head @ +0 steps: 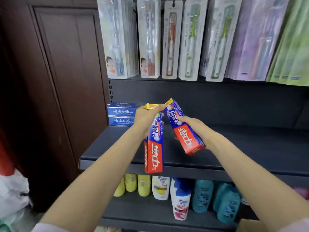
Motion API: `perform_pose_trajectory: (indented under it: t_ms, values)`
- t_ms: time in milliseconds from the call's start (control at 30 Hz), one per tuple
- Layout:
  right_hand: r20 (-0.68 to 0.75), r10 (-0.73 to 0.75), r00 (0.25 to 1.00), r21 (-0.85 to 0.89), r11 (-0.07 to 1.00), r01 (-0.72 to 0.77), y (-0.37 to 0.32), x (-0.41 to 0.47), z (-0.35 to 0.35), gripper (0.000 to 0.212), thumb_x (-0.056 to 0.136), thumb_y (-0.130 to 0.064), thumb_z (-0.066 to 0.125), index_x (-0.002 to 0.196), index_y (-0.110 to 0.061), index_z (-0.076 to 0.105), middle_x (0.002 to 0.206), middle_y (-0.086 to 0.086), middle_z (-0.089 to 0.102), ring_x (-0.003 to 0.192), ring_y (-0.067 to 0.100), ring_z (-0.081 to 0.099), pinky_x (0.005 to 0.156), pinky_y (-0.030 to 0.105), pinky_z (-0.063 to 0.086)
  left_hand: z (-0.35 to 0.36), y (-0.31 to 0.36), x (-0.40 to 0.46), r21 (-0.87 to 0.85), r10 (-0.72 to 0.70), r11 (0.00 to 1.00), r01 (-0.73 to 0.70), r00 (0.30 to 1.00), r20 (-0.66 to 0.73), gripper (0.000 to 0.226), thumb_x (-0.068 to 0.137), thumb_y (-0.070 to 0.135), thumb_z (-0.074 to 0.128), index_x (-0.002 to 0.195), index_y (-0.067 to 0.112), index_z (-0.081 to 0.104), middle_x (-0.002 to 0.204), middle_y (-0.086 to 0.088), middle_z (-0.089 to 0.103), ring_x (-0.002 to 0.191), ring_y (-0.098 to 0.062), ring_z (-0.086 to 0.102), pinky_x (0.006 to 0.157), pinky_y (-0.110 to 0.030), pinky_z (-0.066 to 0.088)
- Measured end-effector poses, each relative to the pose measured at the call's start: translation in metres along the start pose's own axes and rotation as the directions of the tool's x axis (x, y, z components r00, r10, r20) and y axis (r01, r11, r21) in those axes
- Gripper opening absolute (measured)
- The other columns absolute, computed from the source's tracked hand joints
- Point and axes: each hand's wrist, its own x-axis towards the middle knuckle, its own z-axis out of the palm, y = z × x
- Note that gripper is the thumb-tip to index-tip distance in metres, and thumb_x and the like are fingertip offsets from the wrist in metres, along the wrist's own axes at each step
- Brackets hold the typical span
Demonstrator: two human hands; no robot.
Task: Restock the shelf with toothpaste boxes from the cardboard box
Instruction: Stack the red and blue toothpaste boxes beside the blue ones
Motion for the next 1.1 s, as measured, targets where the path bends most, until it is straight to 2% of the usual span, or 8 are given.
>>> perform_pose_trajectory:
  t_ms: [133,267,367,467,633,733,833,1100]
  values:
    - [-0.048,-0.098,0.994,-0.115,0.989,0.092,-0.013,0.025,0.006,0.027,0.092,-0.029,0.056,0.115,-0.017,0.05,0.085,0.006,0.069,0.061,0.013,0.067,0.056,0.025,0.053,-0.012,0.0,0.026,-0.049,-0.005,0.999,0.004,1.0,-0.015,0.046,0.075,0.035,0.077,0.105,0.004,0.059,0.079,-0.01,0.073,0.054,-0.018,0.067,0.065,-0.03,0.057]
    - [-0.092,-0.114,0.989,-0.07,0.992,0.108,-0.025,0.048,0.01,0.017,0.092,-0.021,0.053,0.106,-0.011,0.05,0.084,0.008,0.067,0.063,0.016,0.066,0.063,0.029,0.054,-0.012,-0.001,0.046,-0.008,-0.033,0.999,0.033,0.999,0.011,0.059,0.071,0.038,0.079,0.113,0.001,0.059,0.082,-0.011,0.074,0.064,-0.021,0.07,0.081,-0.04,0.059]
    - [-0.148,-0.163,0.975,0.074,0.982,0.175,-0.031,0.067,0.012,0.01,0.092,-0.015,0.053,0.097,-0.007,0.049,0.079,0.006,0.065,0.064,0.014,0.061,0.058,0.025,0.051,-0.004,0.005,0.056,0.101,-0.058,0.994,0.047,0.993,0.106,0.045,0.073,0.035,0.079,0.102,0.004,0.063,0.083,-0.012,0.073,0.059,-0.02,0.068,0.066,-0.032,0.06]
    - [-0.247,-0.238,0.939,0.015,0.968,0.249,-0.033,0.084,0.007,0.025,0.086,-0.017,0.064,0.1,-0.012,0.043,0.092,0.003,0.064,0.076,0.014,0.064,0.065,0.027,0.05,0.003,0.016,0.064,0.231,-0.063,0.973,0.025,0.985,0.161,0.031,0.073,0.03,0.08,0.089,0.008,0.064,0.078,-0.011,0.072,0.052,-0.017,0.067,0.048,-0.023,0.054]
    - [-0.27,-0.349,0.897,0.073,0.922,0.381,-0.032,0.098,-0.009,0.04,0.084,-0.008,0.066,0.113,-0.017,0.04,0.107,0.006,0.063,0.092,0.019,0.065,0.079,0.038,0.055,0.008,0.023,0.083,0.454,-0.098,0.891,-0.019,0.967,0.233,0.05,0.07,0.04,0.08,0.107,0.012,0.06,0.097,-0.01,0.073,0.085,-0.025,0.071,0.086,-0.04,0.056]
    - [-0.265,-0.394,0.88,0.14,0.887,0.439,-0.025,0.103,-0.02,0.076,0.081,0.004,0.066,0.137,-0.032,0.027,0.116,0.004,0.058,0.101,0.021,0.065,0.073,0.048,0.058,0.014,0.025,0.093,0.537,-0.063,0.839,-0.089,0.964,0.258,0.045,0.072,0.037,0.08,0.103,0.014,0.057,0.094,-0.005,0.07,0.077,-0.017,0.068,0.07,-0.03,0.056]
    - [-0.234,-0.458,0.858,0.038,0.877,0.479,-0.018,0.104,-0.026,0.091,0.08,0.008,0.066,0.137,-0.048,0.023,0.11,-0.005,0.056,0.097,0.014,0.065,0.066,0.046,0.06,0.024,0.018,0.105,0.623,0.014,0.769,-0.145,0.978,0.21,0.065,0.068,0.036,0.082,0.12,0.012,0.05,0.102,-0.004,0.064,0.086,-0.017,0.065,0.076,-0.03,0.053]
    - [-0.291,-0.501,0.815,-0.506,0.804,0.314,-0.039,0.109,-0.043,0.057,0.069,-0.011,0.08,0.109,-0.02,0.04,0.097,0.0,0.058,0.09,0.014,0.062,0.073,0.03,0.055,0.021,0.008,0.129,0.345,0.017,0.938,-0.036,0.998,0.059,0.088,0.033,0.058,0.082,0.103,0.011,0.059,0.088,-0.009,0.074,0.078,-0.024,0.073,0.08,-0.046,0.058]
